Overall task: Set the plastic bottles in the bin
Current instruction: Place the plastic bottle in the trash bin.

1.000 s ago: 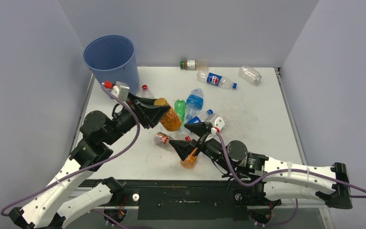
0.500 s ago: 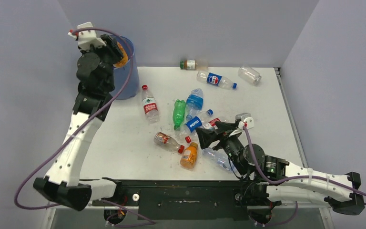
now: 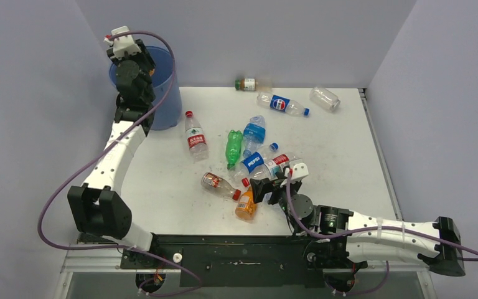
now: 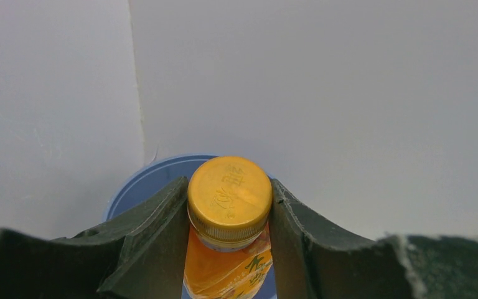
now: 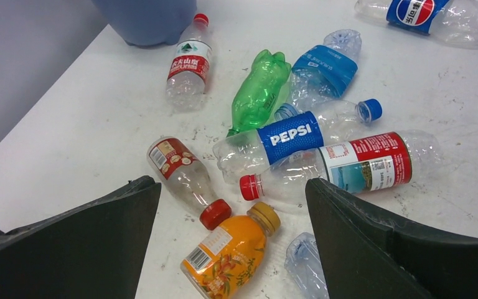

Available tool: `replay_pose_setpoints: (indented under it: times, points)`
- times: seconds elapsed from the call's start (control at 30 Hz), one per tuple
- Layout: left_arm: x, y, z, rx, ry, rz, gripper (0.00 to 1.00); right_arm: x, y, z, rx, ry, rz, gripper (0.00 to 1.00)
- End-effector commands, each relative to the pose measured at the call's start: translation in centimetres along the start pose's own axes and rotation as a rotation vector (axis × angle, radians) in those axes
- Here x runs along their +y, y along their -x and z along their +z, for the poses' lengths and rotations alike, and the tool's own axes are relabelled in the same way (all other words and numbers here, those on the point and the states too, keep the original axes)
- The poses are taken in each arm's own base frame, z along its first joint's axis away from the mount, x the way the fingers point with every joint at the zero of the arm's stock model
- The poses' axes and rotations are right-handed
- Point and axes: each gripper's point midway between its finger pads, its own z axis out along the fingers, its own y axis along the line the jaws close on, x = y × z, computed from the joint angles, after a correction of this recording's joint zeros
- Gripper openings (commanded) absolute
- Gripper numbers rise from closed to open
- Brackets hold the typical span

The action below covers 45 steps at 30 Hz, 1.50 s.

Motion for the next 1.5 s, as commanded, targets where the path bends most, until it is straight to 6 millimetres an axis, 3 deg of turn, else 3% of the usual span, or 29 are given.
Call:
replay_pose_setpoints:
  times: [0.0, 0.23, 0.47, 0.5, 0.57, 0.67, 0.97, 1.13, 1.23, 1.3, 1.43, 1.47]
  points:
    - [0.7, -0.4, 3.0, 0.024, -0.019, -0.065, 0.0, 0.7, 1.4, 0.5, -0.035, -0.003, 0.021, 0.9]
    - [2.4, -4.6, 4.4, 0.131, -0.026, -0.095, 0.0, 0.1, 2.7, -0.2, -0.053, -0.008, 0.041, 0.9]
    - [3.0, -7.6, 4.3, 0.19, -0.034, -0.085, 0.0, -1.0, 3.9, -0.8, -0.077, -0.037, 0.06, 0.9]
    - [3.2, -8.0, 4.1, 0.201, -0.028, -0.084, 0.04, -1.1, 4.0, -0.9, -0.078, -0.041, 0.06, 0.9]
    - [3.5, -8.6, 3.7, 0.213, -0.015, -0.09, 0.25, -1.2, 4.4, -0.9, -0.083, -0.05, 0.057, 0.9]
    - [3.4, -8.1, 3.3, 0.203, -0.028, -0.098, 0.47, -1.5, 5.1, -1.0, -0.088, -0.065, 0.039, 0.9]
    - [3.0, -2.6, 2.0, 0.122, -0.055, -0.157, 0.56, -2.3, 7.7, -1.9, -0.13, -0.091, 0.036, 0.9]
    - [2.6, 0.9, -1.1, 0.082, -0.086, -0.227, 0.56, -2.4, 7.9, -1.8, -0.128, -0.101, 0.027, 0.9]
    - [1.6, 1.3, -4.0, 0.112, -0.133, -0.253, 0.58, -2.4, 7.4, -1.0, -0.096, -0.132, -0.001, 0.9]
    - [0.1, 0.8, -6.6, 0.157, -0.199, -0.254, 0.61, -3.1, 6.1, 0.5, -0.032, -0.182, -0.03, 0.9]
    - [-3.4, -1.0, -12.5, 0.277, -0.354, -0.185, 0.65, -7.2, 2.9, 4.9, 0.152, -0.224, 0.076, 0.9]
    - [-5.0, -3.0, -15.7, 0.369, -0.447, -0.162, 0.65, -9.8, 1.5, 6.0, 0.197, -0.223, 0.168, 0.9]
